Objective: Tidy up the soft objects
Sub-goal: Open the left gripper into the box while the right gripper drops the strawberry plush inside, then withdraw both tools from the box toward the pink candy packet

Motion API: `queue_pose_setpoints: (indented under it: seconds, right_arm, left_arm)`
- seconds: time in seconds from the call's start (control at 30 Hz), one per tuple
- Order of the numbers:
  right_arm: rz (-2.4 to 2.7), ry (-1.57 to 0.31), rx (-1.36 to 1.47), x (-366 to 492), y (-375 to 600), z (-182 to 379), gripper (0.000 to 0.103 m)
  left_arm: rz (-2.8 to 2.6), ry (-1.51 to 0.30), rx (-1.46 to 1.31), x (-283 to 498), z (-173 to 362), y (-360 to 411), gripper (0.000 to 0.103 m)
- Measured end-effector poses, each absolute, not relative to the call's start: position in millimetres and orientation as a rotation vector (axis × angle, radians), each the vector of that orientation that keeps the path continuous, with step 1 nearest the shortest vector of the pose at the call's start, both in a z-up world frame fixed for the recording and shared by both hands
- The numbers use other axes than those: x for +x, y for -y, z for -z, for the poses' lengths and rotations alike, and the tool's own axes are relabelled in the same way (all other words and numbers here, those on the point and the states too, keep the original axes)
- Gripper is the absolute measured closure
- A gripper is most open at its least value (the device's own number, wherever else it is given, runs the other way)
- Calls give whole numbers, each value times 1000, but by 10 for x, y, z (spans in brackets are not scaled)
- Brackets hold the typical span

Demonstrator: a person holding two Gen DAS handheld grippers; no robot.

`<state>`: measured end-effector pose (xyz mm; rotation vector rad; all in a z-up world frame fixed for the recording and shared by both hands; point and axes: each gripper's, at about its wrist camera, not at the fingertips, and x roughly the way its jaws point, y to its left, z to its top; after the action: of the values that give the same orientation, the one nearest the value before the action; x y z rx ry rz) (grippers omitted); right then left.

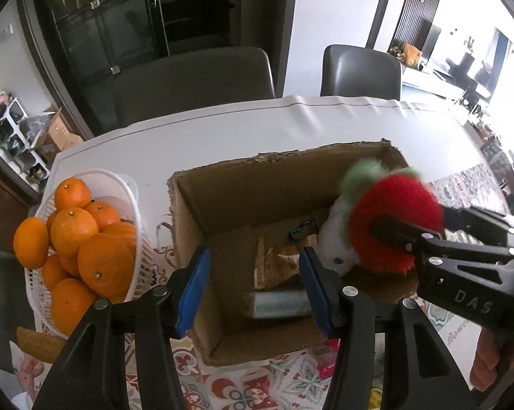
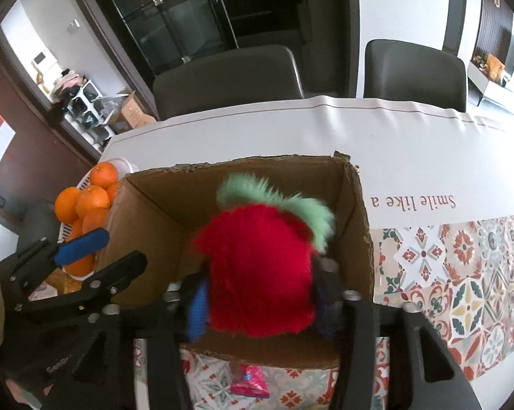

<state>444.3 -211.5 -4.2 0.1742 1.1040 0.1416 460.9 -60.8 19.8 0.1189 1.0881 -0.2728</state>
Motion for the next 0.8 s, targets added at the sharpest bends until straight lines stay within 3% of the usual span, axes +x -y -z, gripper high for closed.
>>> queue_pose_setpoints:
  seconds: [0.8]
  right_arm:
    - [-158, -945, 36, 3576, 1837, -415, 44]
  left_arm:
    - [135, -998, 111, 3789, -498, 260, 47]
